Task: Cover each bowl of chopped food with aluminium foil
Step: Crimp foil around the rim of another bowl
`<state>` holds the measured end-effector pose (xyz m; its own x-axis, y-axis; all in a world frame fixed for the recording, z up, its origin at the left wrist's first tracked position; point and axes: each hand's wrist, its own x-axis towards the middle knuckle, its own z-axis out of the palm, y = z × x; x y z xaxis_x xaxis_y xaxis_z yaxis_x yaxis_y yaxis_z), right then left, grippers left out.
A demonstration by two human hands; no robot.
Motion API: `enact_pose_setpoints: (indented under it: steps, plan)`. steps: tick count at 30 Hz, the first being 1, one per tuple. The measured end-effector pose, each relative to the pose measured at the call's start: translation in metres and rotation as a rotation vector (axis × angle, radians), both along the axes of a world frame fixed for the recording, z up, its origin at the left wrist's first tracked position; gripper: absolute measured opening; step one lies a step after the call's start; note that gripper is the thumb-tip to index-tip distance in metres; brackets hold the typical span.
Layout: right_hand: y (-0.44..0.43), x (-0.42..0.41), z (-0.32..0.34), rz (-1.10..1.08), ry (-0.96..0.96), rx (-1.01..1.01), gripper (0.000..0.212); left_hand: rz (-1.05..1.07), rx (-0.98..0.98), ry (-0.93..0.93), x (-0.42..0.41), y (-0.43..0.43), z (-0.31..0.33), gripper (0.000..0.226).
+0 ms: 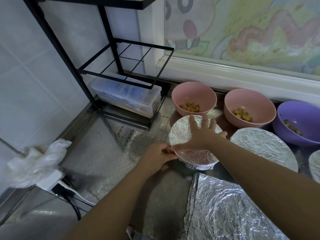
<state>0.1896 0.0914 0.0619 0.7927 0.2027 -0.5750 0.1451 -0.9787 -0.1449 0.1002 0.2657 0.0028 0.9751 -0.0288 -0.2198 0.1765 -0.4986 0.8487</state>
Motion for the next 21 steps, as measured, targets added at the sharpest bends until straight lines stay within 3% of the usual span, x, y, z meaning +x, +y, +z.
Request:
enact_pose_setpoints:
  steps: [7,14,21]
  plan:
    - [0.001,-0.001,0.001,-0.002,-0.006,-0.006,0.151,-0.155,0.214,-0.118,0.017,0.011,-0.003,0.039]
    - [0.001,-0.001,0.0,-0.013,-0.005,0.0,0.153,-0.358,0.415,-0.035,0.043,0.016,0.013,0.047]
    - [0.002,-0.001,0.0,-0.031,-0.008,0.017,0.153,-0.418,0.417,0.089,0.054,0.014,0.023,0.047]
